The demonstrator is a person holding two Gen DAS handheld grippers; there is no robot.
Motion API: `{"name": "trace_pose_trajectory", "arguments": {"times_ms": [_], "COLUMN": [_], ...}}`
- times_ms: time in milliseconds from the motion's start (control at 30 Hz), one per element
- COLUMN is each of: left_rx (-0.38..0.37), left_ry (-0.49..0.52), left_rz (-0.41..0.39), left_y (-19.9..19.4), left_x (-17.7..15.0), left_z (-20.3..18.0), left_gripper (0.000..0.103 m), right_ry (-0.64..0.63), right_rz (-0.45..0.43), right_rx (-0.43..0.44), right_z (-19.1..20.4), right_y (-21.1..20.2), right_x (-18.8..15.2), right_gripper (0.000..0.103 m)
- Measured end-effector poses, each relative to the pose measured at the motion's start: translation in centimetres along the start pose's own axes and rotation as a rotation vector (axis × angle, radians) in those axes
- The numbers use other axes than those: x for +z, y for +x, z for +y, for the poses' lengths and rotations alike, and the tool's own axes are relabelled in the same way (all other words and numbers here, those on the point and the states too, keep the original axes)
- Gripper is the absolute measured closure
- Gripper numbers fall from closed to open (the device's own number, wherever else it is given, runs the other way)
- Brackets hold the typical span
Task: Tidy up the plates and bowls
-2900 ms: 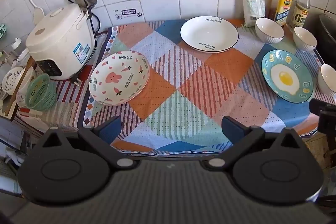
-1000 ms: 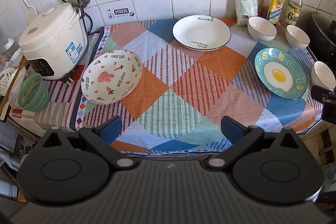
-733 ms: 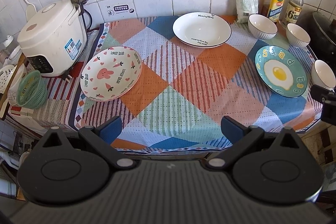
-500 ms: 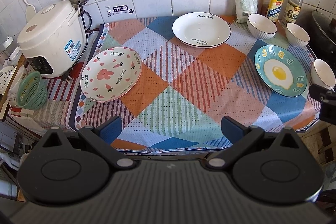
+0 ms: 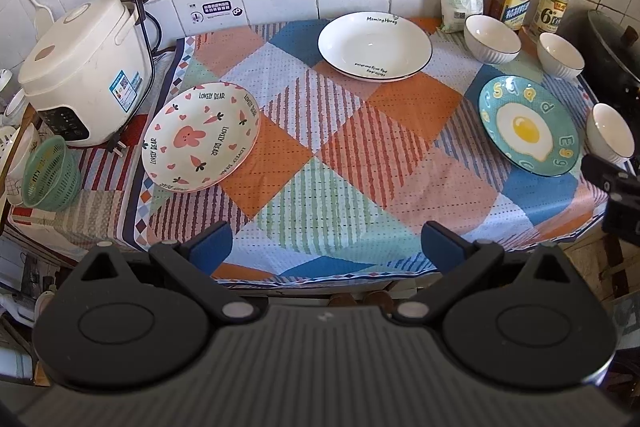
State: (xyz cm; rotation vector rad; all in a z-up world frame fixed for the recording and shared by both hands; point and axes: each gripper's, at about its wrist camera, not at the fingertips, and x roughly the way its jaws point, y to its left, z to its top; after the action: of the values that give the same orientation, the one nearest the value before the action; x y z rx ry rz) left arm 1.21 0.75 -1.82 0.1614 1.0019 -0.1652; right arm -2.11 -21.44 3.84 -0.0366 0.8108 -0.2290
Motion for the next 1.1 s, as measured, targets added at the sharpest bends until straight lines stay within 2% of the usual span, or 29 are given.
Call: {"name": "trace_pose_trajectory", "arguments": {"times_ms": [100,233,367,533,633,700,733,800,867,967,1100], "left_rx": [-0.012,-0.032,-0.063,-0.046,-0.061,-0.087,-0.081,-0.085,-0.108,-0.104,-0.134], "left_ry": [0.017,0.006,-0.034,-0.061,-0.092,-0.094,-0.101,-0.123,-0.136,-0.130,-0.120], "left_rz": [-0.006,-0.033,-0.053,-0.075,-0.086,-0.098,-0.098,-0.082,-0.086,-0.128,-0.200], "left_y": [1.1,2.9,5.6,10.0,13.2,15.4,16.5,18.7,20.6,22.7,24.8], "left_x": [0.8,2.3,4.3,7.1,8.9,9.9,10.4,11.3,12.1,12.9,13.5], "left_z": [0.3,1.1,2.2,2.8,3.2,3.3,3.3,3.4,3.5,3.3,3.0], "left_gripper": [0.001,0.002,0.002,0.002,0.003,0.009,0.013,0.013,0.013,0.015,0.017], "right_ry": [-0.003,-0.005,-0.041,-0.058,0.052,0.119,0.133,0.146,0.185,0.271,0.349], "right_rz": [-0.003,-0.050,-0.122,-0.163,-0.137,-0.112,-0.103,-0.083,-0.071,-0.039,0.007], "right_rx": [0.062,0.125,0.187,0.220,0.300,0.336,0.350,0.379,0.390,0.403,0.401], "right_z": [0.4,1.2,2.2,3.6,3.4,3.4,3.6,4.0,4.1,3.9,4.1], "right_y": [0.8,2.8,6.0,11.2,15.2,17.7,19.0,21.2,23.2,26.2,29.0], "right_x": [0.1,0.7,1.1,2.8,3.8,4.2,4.2,4.2,4.0,3.8,3.7], "right_gripper": [0.001,0.001,0.001,0.001,0.003,0.005,0.008,0.014,0.016,0.017,0.023]}}
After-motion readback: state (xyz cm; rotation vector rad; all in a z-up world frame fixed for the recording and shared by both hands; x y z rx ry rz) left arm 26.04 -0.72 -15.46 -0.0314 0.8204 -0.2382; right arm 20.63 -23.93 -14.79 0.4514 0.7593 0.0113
